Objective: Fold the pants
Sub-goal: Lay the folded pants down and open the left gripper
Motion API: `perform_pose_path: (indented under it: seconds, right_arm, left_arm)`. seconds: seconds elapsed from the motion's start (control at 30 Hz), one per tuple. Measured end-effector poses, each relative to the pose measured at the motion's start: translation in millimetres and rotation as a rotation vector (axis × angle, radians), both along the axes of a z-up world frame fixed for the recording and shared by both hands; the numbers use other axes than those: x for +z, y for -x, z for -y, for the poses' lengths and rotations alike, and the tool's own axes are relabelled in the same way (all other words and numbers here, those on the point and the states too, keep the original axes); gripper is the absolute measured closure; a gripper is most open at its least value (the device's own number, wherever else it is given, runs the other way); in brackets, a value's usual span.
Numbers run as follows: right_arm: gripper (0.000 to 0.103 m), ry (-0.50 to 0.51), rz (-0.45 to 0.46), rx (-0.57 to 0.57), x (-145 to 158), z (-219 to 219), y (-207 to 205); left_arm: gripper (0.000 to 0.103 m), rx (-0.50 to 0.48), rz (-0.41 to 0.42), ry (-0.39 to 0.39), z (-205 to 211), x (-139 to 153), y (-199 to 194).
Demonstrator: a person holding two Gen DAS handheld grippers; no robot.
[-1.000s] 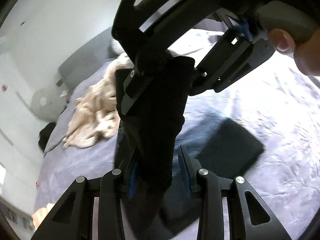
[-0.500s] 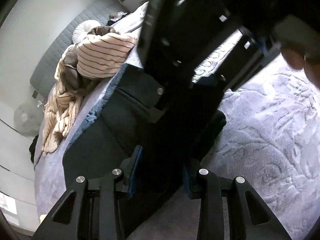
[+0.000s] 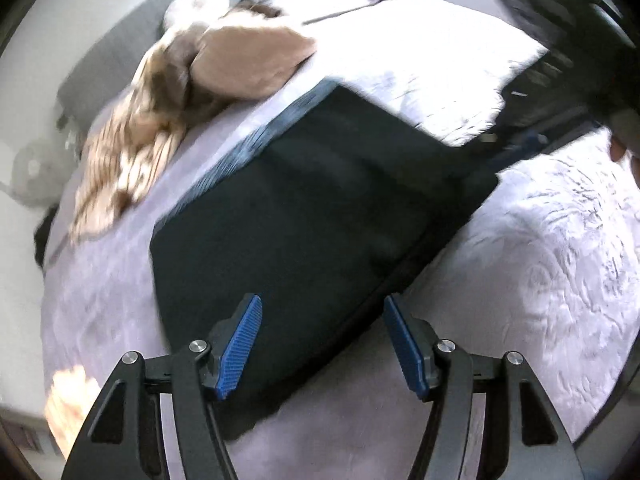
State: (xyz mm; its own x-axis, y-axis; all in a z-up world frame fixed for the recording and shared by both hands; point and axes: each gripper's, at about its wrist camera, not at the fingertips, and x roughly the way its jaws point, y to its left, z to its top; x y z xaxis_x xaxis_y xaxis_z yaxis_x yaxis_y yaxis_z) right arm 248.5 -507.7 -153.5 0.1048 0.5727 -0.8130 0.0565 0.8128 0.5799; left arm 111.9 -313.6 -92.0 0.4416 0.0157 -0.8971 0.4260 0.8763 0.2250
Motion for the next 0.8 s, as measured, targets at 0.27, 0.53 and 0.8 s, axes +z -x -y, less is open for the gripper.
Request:
perform_pose_path:
  seconds: [0.27, 0.53, 0.8]
  right_arm:
    - [0.062, 0.090, -0.033, -0.058, 8.5, 4.5, 29.6]
    - [0.043, 0.133, -0.061, -0.071, 20.7, -5.6, 54.7]
    - [0.023, 0.180, -0.060, -0.030, 33.8, -29.0, 75.5]
  left_arm:
    - [0.038, 0.153, -0.137, 0.021, -48.6, -0.2, 7.1]
    - [0.010, 0.222, -0.165, 0.048, -72.5, 8.5, 14.0]
    - [0.010, 0.261, -0.209, 0.067, -86.1, 12.3, 11.9]
